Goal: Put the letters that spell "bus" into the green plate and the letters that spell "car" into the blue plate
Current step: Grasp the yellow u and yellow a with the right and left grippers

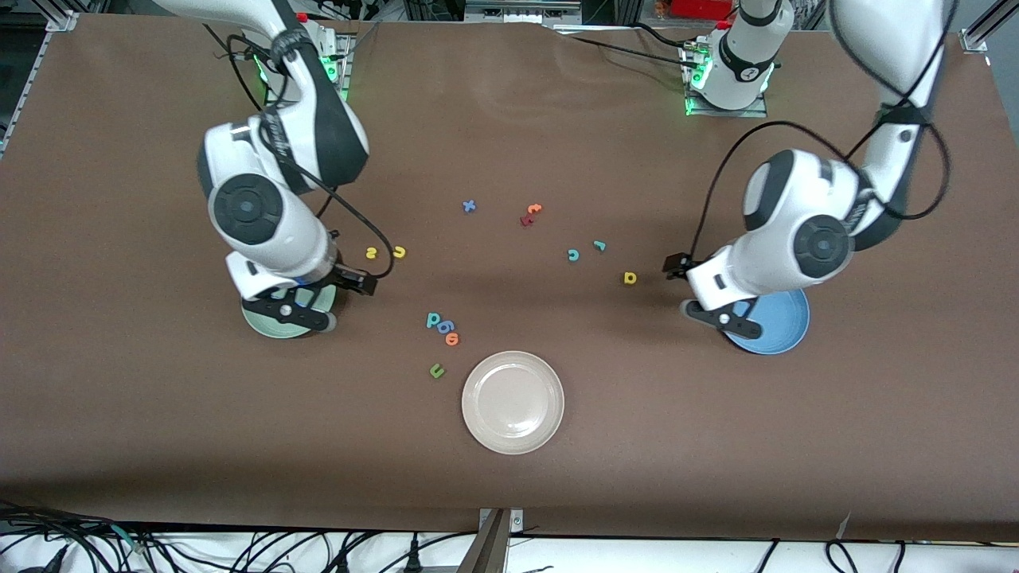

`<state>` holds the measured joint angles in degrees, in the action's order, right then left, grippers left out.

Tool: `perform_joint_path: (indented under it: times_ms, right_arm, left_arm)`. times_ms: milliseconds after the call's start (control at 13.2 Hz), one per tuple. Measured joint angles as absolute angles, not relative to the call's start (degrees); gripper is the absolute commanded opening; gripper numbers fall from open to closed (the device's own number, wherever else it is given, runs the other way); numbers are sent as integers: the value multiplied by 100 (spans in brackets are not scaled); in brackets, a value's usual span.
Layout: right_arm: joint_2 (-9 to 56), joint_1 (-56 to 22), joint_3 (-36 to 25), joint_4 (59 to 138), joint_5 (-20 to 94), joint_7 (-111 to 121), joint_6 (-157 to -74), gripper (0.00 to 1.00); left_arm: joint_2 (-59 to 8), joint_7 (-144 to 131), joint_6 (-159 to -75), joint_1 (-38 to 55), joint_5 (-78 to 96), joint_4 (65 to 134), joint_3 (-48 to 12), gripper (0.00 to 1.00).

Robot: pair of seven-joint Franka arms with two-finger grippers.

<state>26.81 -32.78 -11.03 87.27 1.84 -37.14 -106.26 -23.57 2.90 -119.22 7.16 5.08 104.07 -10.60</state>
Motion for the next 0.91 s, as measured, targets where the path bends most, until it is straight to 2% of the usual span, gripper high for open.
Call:
perform_joint_path:
  times_ms: [302, 453, 755, 906]
  right_arm:
    - [2787, -3353, -1102, 9540, 754, -3780, -11447, 98]
    - [2791, -3433, -1091, 9958, 881, -3780, -11847, 98]
    - [2802, -3549, -1010, 10853, 913, -3906, -12756, 98]
    - [2804, -3551, -897, 11177, 918, -4253, -13108, 94]
  left_arm:
    - [-2431, -207, -13732, 1125, 508, 11573, -1109, 100]
    - [-2442, -383, -14345, 1236, 508, 12005, -1111, 100]
    - [-2496, -1153, -14585, 1363, -83, 12188, -1111, 100]
    - [-2642, -1834, -14742, 1446, -575, 12193, -1113, 100]
